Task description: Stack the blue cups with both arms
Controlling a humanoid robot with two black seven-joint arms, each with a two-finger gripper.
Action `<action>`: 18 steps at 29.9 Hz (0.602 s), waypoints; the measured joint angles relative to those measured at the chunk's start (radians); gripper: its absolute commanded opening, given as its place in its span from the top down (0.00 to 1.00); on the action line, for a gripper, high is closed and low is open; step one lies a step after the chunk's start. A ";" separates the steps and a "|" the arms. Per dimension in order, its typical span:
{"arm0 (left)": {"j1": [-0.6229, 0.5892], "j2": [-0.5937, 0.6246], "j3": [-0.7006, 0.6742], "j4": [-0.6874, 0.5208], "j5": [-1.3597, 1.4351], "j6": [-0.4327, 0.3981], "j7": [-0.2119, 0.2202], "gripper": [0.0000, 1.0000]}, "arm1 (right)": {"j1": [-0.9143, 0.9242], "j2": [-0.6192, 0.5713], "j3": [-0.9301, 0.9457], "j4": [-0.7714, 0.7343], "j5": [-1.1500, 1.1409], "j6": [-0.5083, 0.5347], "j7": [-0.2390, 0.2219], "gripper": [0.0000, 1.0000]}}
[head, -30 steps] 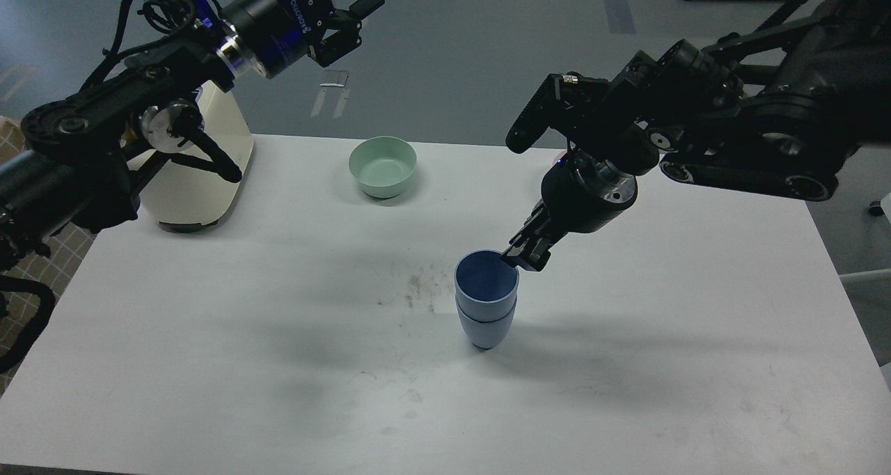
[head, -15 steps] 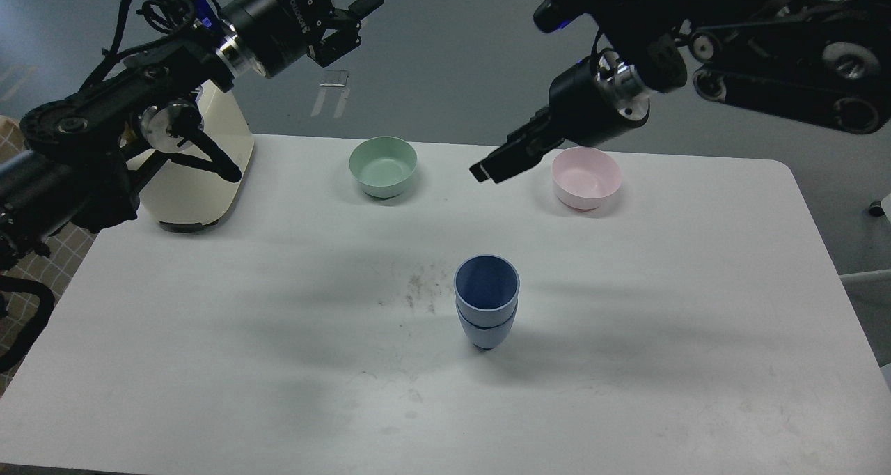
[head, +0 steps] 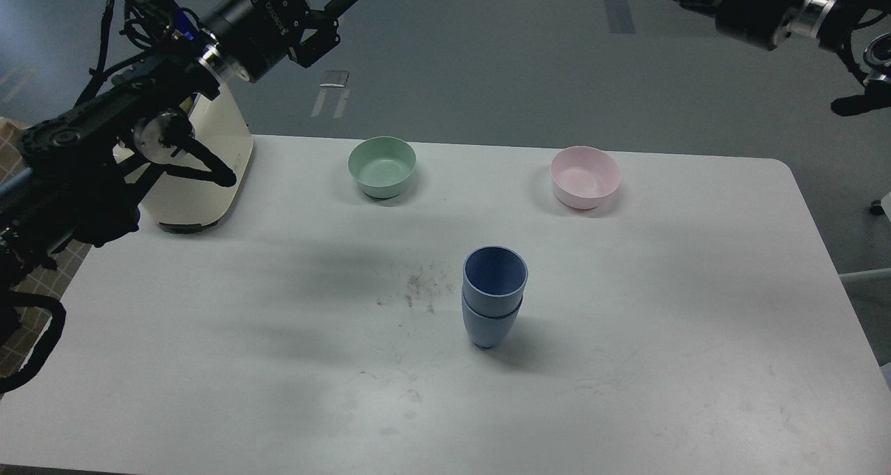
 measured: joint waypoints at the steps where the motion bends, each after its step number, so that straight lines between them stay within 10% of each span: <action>1: 0.006 -0.013 -0.002 0.015 0.000 -0.001 0.000 0.02 | -0.044 0.012 0.061 -0.020 0.006 -0.013 0.000 0.00; 18: 0.223 -0.153 -0.179 0.157 -0.008 0.000 -0.005 0.02 | -0.564 0.240 0.776 -0.228 0.199 0.245 0.000 0.00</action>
